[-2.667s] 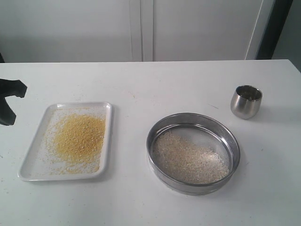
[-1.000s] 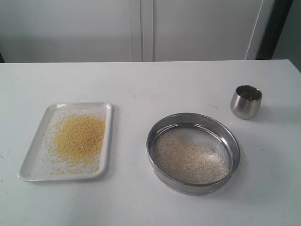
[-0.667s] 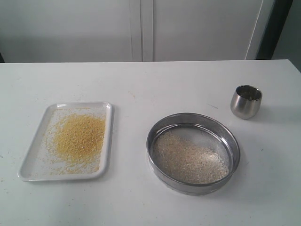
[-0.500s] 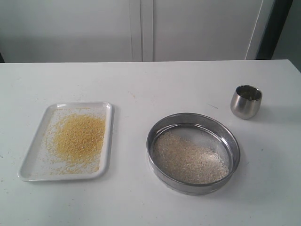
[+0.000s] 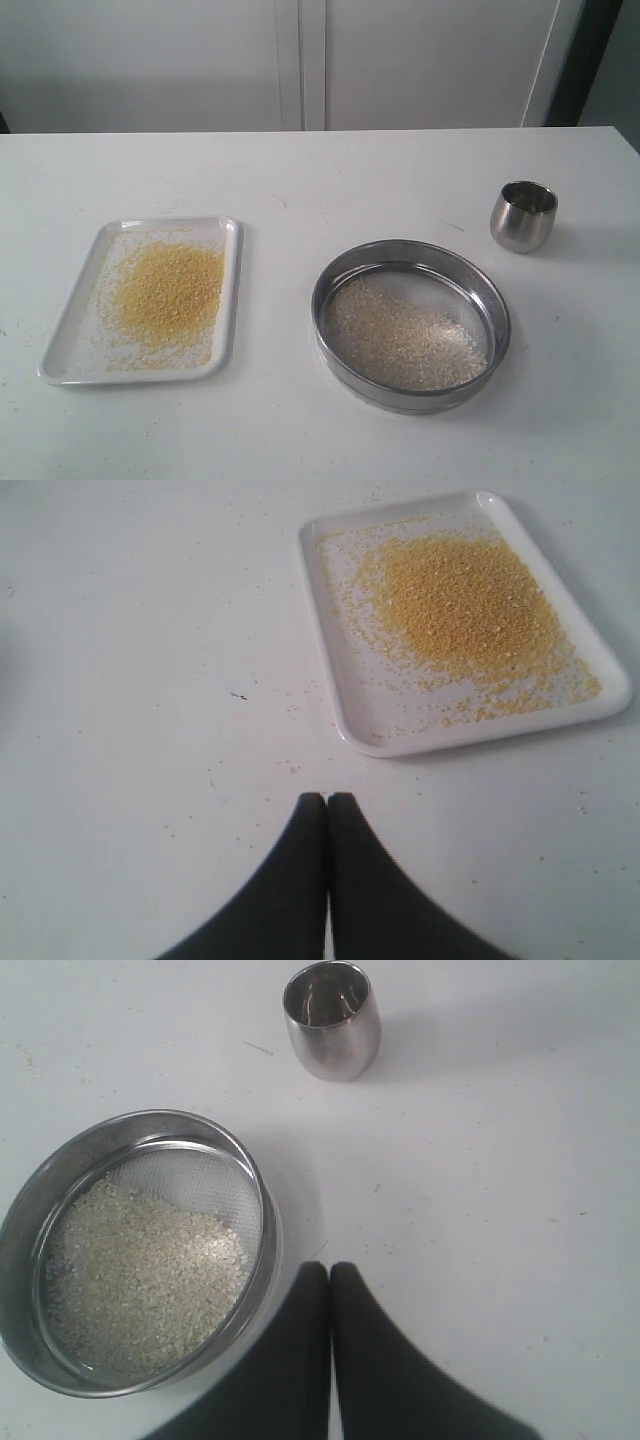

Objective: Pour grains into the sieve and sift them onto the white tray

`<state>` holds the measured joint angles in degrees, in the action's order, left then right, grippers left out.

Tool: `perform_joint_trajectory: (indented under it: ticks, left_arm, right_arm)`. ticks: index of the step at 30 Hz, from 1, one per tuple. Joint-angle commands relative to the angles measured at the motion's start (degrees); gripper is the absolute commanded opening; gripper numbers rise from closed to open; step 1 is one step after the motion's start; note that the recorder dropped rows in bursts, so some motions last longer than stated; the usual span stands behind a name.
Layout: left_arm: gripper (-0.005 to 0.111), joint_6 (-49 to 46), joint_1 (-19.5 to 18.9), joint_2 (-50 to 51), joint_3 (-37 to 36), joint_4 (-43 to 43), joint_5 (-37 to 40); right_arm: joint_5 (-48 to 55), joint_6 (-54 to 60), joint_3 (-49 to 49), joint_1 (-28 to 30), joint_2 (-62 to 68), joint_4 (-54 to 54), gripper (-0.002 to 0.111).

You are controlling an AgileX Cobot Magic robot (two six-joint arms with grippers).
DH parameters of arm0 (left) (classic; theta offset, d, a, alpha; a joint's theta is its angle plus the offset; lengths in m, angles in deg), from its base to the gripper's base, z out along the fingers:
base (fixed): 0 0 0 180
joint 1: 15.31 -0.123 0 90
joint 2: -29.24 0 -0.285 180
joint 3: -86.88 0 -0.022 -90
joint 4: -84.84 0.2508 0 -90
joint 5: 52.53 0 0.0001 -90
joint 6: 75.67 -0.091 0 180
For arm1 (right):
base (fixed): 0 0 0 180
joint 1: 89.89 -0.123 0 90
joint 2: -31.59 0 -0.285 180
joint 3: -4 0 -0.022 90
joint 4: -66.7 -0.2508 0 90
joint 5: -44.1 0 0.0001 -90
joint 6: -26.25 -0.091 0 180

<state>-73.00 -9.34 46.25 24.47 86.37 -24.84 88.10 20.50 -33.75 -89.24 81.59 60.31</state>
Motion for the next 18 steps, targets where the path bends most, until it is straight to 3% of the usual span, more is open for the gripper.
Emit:
perform_joint_trajectory:
  ticks: [1, 5, 10, 18]
  left_arm:
    - [0.000, -0.08, -2.72, -2.66, -2.40, 0.51, -0.30]
    - [0.000, 0.21, -5.42, -5.47, -3.48, 0.51, -1.01]
    - [0.000, 0.11, -5.32, -9.15, -3.62, 0.51, -0.01]
    - [0.000, 0.11, -5.32, -9.22, -9.68, 0.28, -6.07]
  right_arm:
    - [-0.41, -0.15, -0.20, -0.12, -0.36, 0.01, 0.000]
    - [-0.41, -0.15, -0.20, -0.12, -0.36, 0.01, 0.000]
    - [-0.41, -0.15, -0.20, -0.12, -0.36, 0.01, 0.000]
    - [-0.41, -0.15, -0.20, -0.12, -0.36, 0.01, 0.000]
